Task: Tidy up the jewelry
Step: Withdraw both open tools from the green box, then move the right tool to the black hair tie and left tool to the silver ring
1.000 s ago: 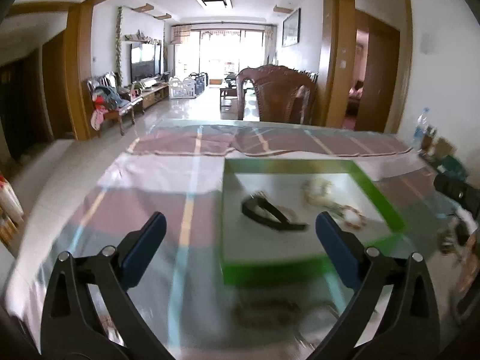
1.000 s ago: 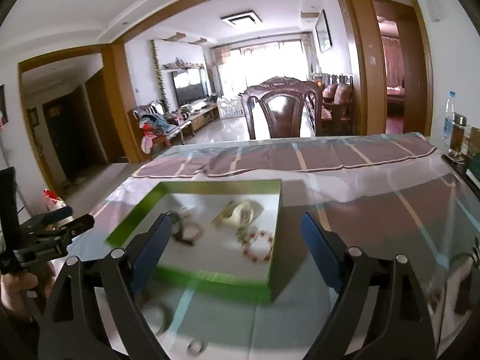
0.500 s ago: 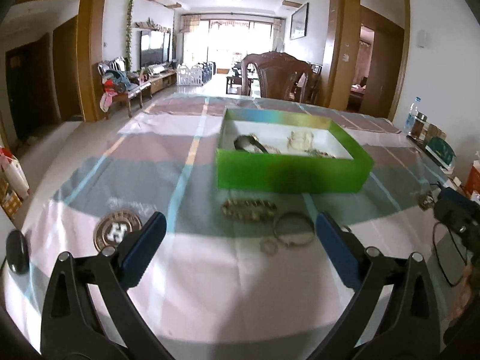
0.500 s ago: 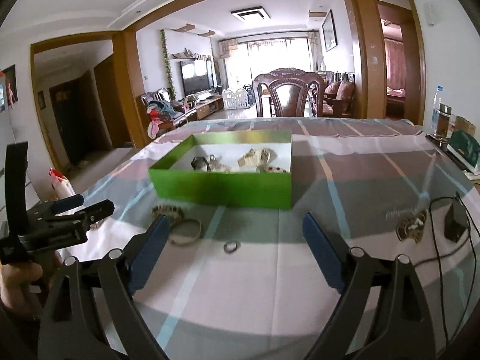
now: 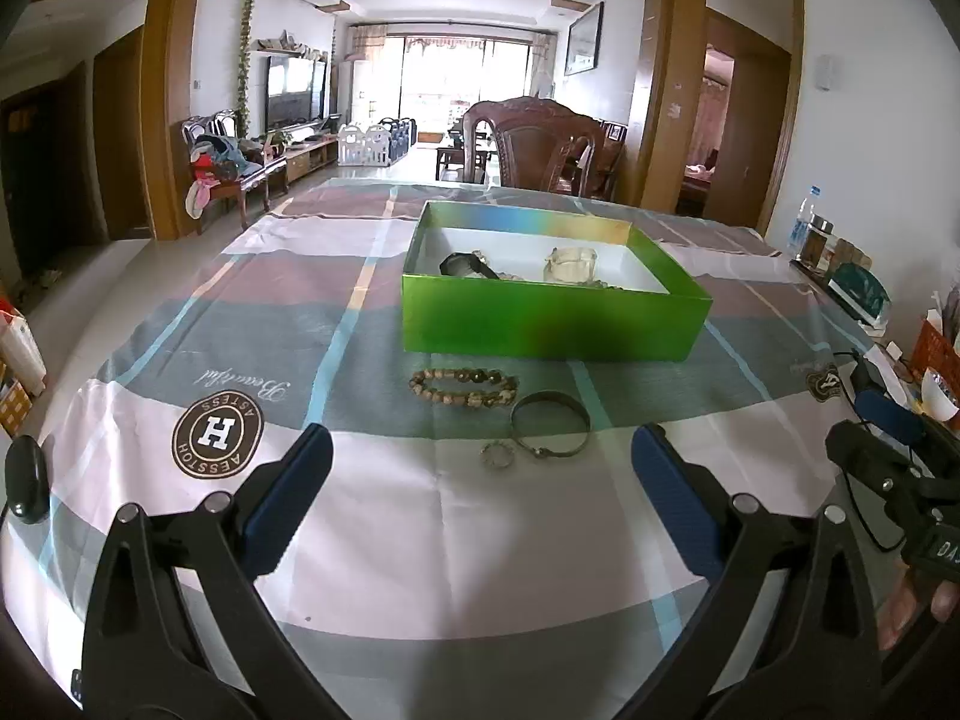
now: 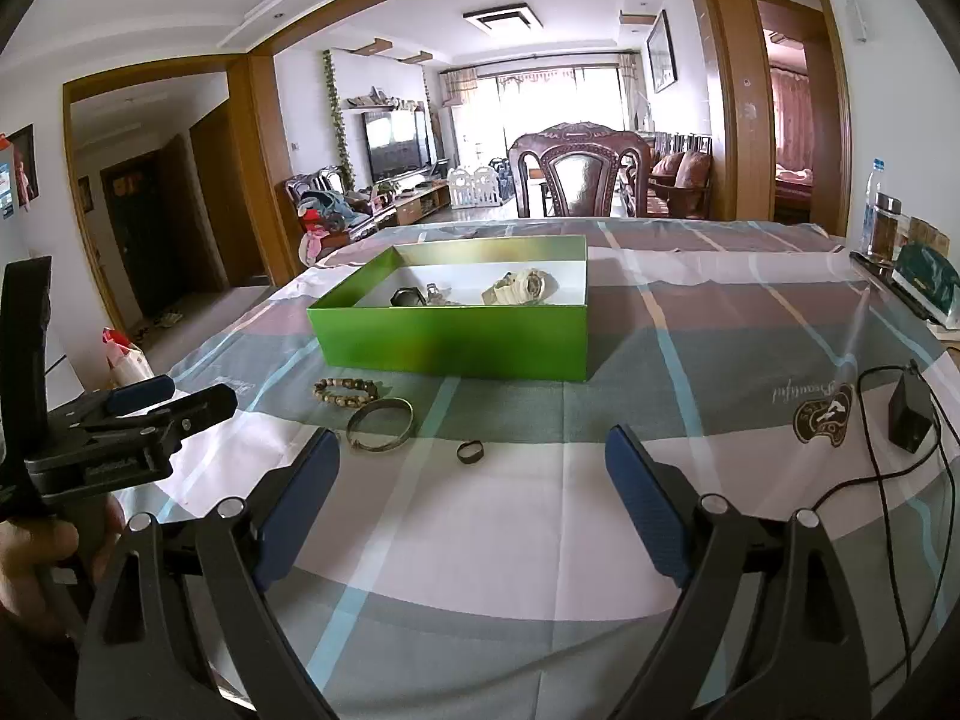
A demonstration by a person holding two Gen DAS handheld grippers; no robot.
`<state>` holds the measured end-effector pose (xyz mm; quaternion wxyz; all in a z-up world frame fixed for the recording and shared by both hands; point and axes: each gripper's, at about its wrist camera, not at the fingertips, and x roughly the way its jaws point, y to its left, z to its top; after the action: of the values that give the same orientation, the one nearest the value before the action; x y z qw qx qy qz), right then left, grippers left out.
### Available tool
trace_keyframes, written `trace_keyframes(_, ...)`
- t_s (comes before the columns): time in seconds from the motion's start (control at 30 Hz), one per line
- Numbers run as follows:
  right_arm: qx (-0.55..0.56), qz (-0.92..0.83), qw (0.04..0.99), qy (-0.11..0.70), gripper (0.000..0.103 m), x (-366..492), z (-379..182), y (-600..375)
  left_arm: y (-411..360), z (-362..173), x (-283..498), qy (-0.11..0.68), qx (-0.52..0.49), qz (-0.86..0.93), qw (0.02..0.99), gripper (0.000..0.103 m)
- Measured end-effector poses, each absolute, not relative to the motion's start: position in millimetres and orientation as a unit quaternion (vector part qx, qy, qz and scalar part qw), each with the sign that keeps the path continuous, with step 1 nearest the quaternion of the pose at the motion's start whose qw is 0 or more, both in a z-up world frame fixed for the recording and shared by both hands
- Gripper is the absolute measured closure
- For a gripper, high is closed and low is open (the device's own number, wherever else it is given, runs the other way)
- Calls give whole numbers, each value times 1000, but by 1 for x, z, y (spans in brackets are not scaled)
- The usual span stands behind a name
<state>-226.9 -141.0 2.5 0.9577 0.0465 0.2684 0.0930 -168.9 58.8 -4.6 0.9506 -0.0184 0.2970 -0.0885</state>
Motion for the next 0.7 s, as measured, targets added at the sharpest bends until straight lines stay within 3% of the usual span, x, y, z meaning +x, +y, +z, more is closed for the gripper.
trace_keyframes(0.7, 21, 84, 947, 309, 15, -203, -14, -135, 57, -24, -156, 321, -7, -100, 942, 4)
